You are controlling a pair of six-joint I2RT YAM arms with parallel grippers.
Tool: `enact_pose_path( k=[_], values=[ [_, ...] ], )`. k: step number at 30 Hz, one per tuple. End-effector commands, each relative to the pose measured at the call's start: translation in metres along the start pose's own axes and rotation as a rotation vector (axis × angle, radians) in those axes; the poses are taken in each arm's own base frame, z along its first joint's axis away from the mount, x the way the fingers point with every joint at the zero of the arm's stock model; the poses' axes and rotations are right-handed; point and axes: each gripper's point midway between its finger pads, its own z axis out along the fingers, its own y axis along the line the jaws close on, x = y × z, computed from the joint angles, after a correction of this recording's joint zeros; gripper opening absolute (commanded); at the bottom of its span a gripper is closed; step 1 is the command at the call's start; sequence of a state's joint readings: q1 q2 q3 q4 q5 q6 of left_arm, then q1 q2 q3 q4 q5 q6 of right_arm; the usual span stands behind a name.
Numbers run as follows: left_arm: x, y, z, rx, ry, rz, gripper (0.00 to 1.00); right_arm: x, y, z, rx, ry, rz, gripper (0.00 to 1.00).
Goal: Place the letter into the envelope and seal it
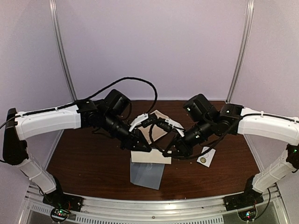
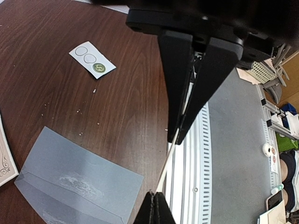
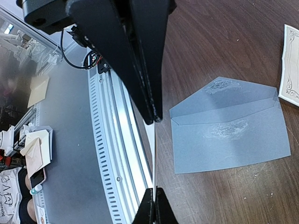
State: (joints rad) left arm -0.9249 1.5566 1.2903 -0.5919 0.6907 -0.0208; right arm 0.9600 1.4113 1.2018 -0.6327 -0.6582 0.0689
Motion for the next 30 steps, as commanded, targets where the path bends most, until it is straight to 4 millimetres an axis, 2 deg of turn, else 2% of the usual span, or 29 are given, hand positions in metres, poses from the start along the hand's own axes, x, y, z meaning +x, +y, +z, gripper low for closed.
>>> enact_pose_path(
  k=[1,3,7,10,14,18,19,21,23,25,28,29,30],
  values=[
    [0.003,-0.003,0.000,0.007,0.003,-0.020,0.00,-0.017,0.016,-0.010,-0.037,-0.078,-0.071,0.00],
    [0.005,-0.004,0.001,0.018,0.007,-0.023,0.00,-0.017,0.016,-0.011,-0.036,-0.082,-0.073,0.00],
    [0.010,-0.006,0.003,0.034,0.015,-0.032,0.09,-0.020,0.017,-0.012,-0.034,-0.093,-0.080,0.00],
    [0.011,-0.006,0.002,0.037,0.016,-0.033,0.10,-0.020,0.017,-0.013,-0.033,-0.094,-0.083,0.00],
    [0.010,-0.008,0.002,0.044,0.012,-0.030,0.00,-0.021,0.017,-0.012,-0.034,-0.094,-0.083,0.00],
    [0.010,-0.009,0.001,0.043,0.009,-0.030,0.00,-0.025,0.010,-0.013,0.008,-0.116,-0.080,0.00],
    [0.010,-0.008,0.000,0.034,0.003,-0.030,0.00,-0.027,0.006,-0.015,0.034,-0.131,-0.073,0.08],
    [0.005,-0.004,-0.005,-0.002,-0.034,-0.029,0.00,-0.033,-0.003,-0.021,0.084,-0.175,-0.056,0.34],
    [-0.006,0.004,-0.018,-0.059,-0.107,-0.040,0.00,-0.039,-0.009,-0.031,0.115,-0.239,-0.033,0.60],
    [-0.023,0.012,-0.036,-0.128,-0.223,-0.057,0.00,-0.049,-0.017,-0.045,0.152,-0.337,-0.001,0.78],
    [-0.055,0.008,-0.064,-0.170,-0.464,-0.059,0.00,-0.067,-0.024,-0.068,0.181,-0.541,0.073,0.93],
    [-0.065,0.005,-0.073,-0.164,-0.553,-0.058,0.00,-0.072,-0.025,-0.074,0.162,-0.612,0.121,0.96],
    [-0.072,0.001,-0.082,-0.155,-0.631,-0.061,0.00,-0.086,-0.020,-0.085,0.125,-0.728,0.131,0.98]
  ],
)
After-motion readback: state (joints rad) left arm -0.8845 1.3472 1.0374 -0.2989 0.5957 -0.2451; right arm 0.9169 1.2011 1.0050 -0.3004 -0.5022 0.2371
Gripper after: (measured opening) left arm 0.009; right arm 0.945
